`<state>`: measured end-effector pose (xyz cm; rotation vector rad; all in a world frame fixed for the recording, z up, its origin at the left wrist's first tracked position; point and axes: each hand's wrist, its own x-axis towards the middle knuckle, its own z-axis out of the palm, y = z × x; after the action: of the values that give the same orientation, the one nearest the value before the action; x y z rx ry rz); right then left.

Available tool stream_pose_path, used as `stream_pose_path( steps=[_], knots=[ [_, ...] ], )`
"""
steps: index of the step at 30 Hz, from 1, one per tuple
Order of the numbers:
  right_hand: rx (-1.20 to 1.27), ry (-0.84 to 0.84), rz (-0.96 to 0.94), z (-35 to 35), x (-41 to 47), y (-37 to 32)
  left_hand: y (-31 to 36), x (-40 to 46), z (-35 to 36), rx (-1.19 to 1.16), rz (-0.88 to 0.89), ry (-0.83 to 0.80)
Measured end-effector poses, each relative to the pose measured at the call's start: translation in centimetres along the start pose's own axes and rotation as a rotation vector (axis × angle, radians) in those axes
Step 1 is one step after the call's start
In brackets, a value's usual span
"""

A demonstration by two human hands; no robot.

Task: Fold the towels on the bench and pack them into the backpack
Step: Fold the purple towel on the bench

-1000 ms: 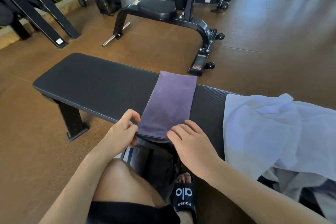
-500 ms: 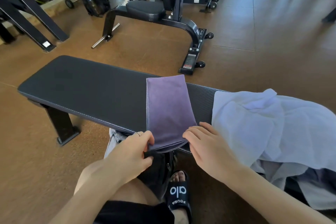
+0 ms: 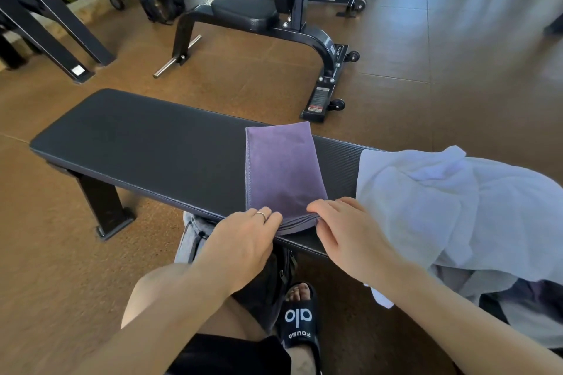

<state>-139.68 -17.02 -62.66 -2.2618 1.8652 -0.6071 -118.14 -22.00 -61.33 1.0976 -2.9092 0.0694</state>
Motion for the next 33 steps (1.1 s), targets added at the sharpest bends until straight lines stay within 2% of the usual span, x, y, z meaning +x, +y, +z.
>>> stream_pose_path(
  steps=[5, 9, 16, 25, 33],
  knots=[
    [0.181, -0.046, 0.139, -0.5, 2.5, 0.6, -2.8, 0.9, -0.9, -0.427, -0.282, -0.066],
    [0.218, -0.059, 0.268, 0.0, 4.2, 0.9, -4.3, 1.7, -0.1, -0.621, -0.355, -0.023],
    [0.158, -0.027, 0.338, 0.4, 4.6, 0.6, -4.6, 2.6, 0.4, -0.725, -0.421, 0.073],
    [0.054, -0.030, 0.419, 1.4, 5.6, 0.1, -5.1, 4.0, 1.0, -0.648, -0.408, 0.084],
    [0.118, 0.016, 0.474, 2.3, 5.8, 0.4, -5.4, 2.9, 0.6, -0.884, -0.396, 0.044]
  ],
)
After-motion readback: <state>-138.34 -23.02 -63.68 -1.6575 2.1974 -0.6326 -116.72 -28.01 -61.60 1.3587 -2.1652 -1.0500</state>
